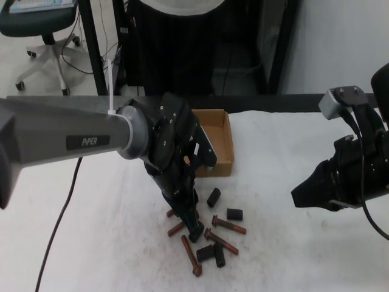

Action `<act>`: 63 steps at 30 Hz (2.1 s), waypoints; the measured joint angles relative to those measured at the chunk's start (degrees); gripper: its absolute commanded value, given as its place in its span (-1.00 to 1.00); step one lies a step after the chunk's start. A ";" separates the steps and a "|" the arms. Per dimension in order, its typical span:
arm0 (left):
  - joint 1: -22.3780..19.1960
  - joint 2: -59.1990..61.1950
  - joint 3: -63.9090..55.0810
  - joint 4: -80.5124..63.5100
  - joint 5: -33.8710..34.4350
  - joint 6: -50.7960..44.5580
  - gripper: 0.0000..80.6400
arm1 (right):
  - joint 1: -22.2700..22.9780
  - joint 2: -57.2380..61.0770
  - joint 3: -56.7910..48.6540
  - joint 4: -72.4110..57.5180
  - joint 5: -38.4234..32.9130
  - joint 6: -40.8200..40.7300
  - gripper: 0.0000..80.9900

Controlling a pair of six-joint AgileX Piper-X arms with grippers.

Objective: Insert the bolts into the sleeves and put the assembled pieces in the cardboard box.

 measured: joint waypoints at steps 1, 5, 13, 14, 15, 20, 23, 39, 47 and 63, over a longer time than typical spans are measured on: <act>0.00 0.00 0.00 0.00 0.21 0.00 -0.19 | 0.00 0.00 0.00 0.00 0.00 0.00 -0.64; 0.00 0.13 0.00 0.00 0.44 -0.07 -0.79 | 0.00 0.00 0.00 0.00 0.00 0.00 -0.64; 0.00 0.50 -0.56 1.57 0.19 2.10 -0.99 | 0.00 0.00 0.00 0.00 0.00 0.00 -0.64; -0.15 0.50 -0.53 1.59 -0.09 2.13 -0.99 | 0.00 0.00 0.00 0.00 0.00 0.00 -0.64; -0.16 0.50 -0.53 1.59 -0.31 2.12 -0.99 | 0.00 0.00 0.00 0.00 0.00 0.00 -0.64; -0.16 -0.86 -0.60 3.26 -1.99 2.12 -0.99 | 0.00 0.00 0.00 -0.21 0.00 0.00 -0.64; -0.16 -3.32 -1.42 4.44 -2.80 1.59 -0.99 | 0.00 0.00 0.00 -1.37 0.00 -0.08 -0.64; 10.50 -37.03 -0.07 6.63 21.33 -32.14 -0.99 | 0.54 6.55 0.00 -12.17 -2.59 -2.07 -0.36; 15.87 -49.31 17.98 -4.33 29.21 -34.37 -0.99 | 3.38 16.41 -1.16 -12.32 0.49 -6.38 -0.15; 20.66 -54.46 39.20 -27.13 26.13 -34.37 -0.99 | 14.92 32.92 -19.87 -10.84 11.77 -26.08 -0.16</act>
